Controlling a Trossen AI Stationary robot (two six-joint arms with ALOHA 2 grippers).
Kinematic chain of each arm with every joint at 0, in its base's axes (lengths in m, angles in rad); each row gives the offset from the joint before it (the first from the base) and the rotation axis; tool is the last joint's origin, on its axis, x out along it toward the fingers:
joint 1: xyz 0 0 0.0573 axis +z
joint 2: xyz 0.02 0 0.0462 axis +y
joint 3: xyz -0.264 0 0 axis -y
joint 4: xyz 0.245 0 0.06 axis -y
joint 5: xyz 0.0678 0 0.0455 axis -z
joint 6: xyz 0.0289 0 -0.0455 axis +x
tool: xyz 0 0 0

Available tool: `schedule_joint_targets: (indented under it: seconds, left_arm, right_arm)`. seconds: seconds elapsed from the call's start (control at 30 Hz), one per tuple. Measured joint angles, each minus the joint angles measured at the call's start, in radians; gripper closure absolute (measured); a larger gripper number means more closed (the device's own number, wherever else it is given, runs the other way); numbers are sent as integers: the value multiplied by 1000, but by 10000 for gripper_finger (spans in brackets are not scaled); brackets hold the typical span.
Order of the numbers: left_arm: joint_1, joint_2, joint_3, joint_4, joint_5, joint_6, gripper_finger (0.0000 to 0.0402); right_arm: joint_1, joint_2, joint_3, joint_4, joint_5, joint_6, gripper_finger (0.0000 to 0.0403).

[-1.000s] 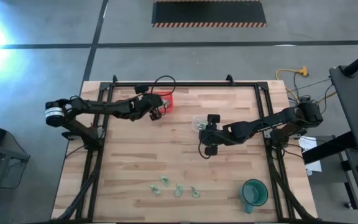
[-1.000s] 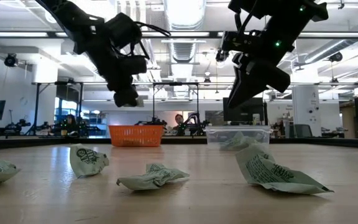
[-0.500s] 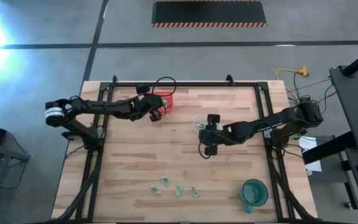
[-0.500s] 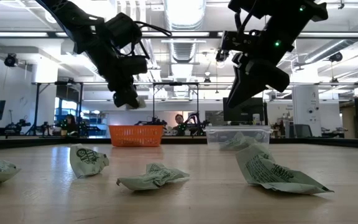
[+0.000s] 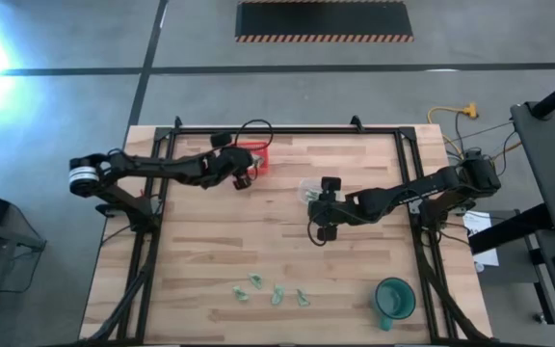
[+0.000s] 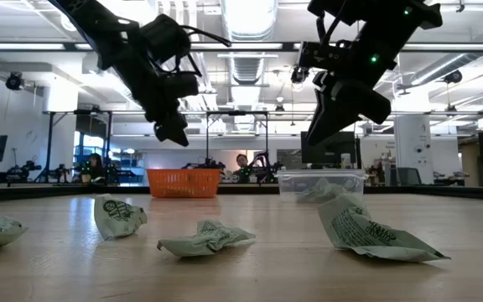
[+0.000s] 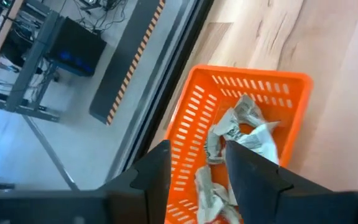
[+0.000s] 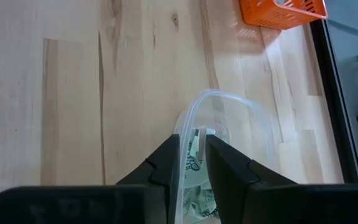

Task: Pick and place items into bin
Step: Put the green stevia packet into the transparent bin

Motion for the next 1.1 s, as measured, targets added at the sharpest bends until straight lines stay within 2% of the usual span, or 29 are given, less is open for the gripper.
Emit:
schedule_joint_targets:
  seconds: [0.17, 0.37, 0.6, 0.7, 0.9, 1.1]
  left_arm:
    - [-73, -43, -1, -132, 1, -101, 264]
    - [-226, -115, -33, -308, 4, -296, 264]
    - [-436, -153, -77, -295, 5, -440, 264]
    - [-494, -157, -86, -290, -3, -466, 264]
    - [-535, -157, -90, -292, -19, -477, 264]
    - [-537, -155, -83, -285, -22, -477, 264]
  right_arm:
    - [0, 0, 0, 51, -139, -45, 335]
    - [0, 0, -4, 221, -312, -112, 335]
    - [6, 47, -8, 379, -621, -163, 335]
    - [16, 93, -8, 433, -716, -162, 335]
    - [66, 181, 15, 465, -846, -117, 335]
    - [127, 232, 42, 464, -861, -33, 335]
